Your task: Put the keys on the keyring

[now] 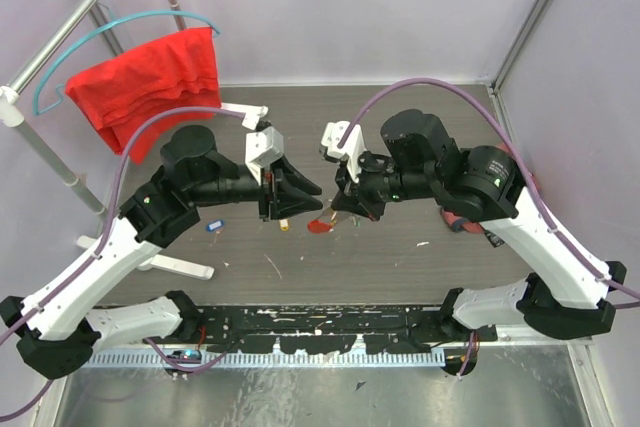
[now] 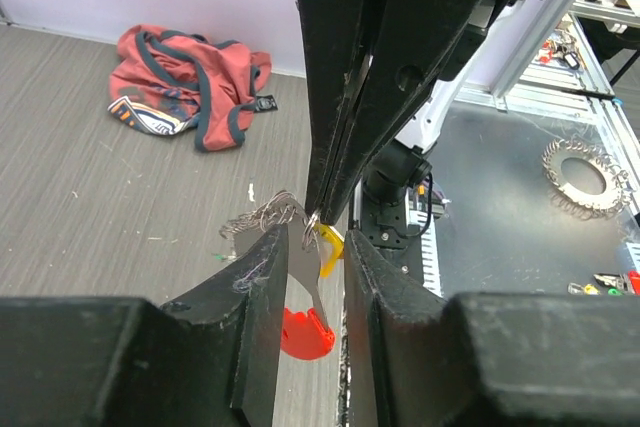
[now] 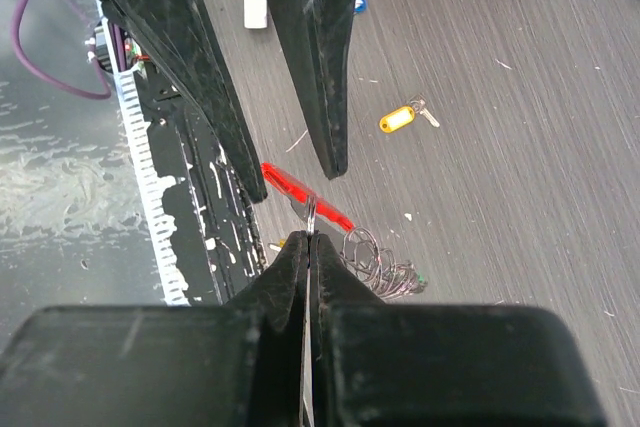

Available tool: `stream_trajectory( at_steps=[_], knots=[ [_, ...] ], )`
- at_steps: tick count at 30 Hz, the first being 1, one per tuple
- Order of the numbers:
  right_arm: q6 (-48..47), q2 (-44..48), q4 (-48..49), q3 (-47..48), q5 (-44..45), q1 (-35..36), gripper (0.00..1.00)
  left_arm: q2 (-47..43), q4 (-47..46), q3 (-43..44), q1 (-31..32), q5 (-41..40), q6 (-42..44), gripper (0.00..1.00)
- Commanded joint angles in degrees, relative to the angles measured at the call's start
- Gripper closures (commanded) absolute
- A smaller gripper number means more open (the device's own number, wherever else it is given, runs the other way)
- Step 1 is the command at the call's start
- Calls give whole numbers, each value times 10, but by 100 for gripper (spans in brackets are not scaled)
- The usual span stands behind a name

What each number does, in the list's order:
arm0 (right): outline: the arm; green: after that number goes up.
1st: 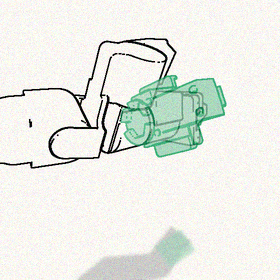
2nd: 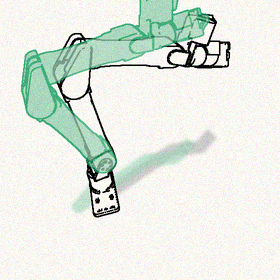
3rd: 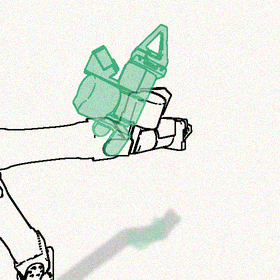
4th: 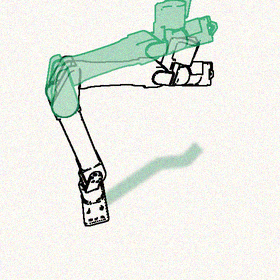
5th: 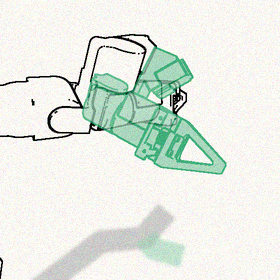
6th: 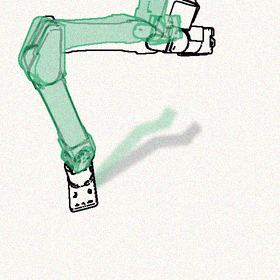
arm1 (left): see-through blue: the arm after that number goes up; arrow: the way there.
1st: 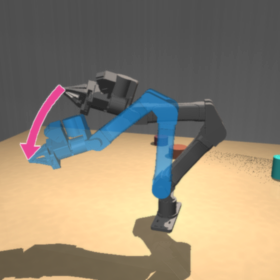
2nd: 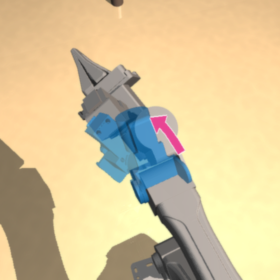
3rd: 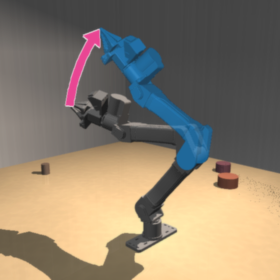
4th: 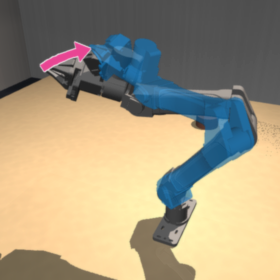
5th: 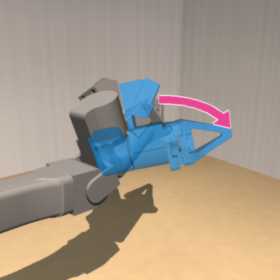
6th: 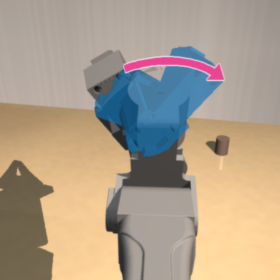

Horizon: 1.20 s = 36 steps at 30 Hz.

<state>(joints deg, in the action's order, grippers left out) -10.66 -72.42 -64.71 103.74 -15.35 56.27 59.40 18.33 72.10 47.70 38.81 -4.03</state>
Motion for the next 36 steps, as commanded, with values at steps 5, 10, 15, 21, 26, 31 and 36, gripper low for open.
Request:
stream_trajectory(
  at_steps=[5, 10, 15, 21, 26, 31, 36],
  knots=[
    [-22, -11, -3, 36, -4, 8, 99, 20, -6, 0, 17, 14, 9, 70],
    [-23, -9, 4, 33, -5, 9, 99, 25, -3, 1, 22, 15, 15, 78],
    [-24, -5, 9, 31, -5, 9, 99, 27, 5, 1, 24, 13, 21, 84],
    [-24, -1, 15, 28, -9, 9, 99, 32, 12, 3, 25, 13, 25, 84],
    [-22, 6, 24, 22, -5, 9, 99, 36, 16, 6, 27, 14, 27, 93],
    [-15, 17, 43, 12, 8, 9, 99, 37, 27, 14, 30, 4, 37, 100],
    [-7, 28, 65, 5, 16, 9, 99, 26, 27, 14, 29, -22, 40, 100]
  ],
)
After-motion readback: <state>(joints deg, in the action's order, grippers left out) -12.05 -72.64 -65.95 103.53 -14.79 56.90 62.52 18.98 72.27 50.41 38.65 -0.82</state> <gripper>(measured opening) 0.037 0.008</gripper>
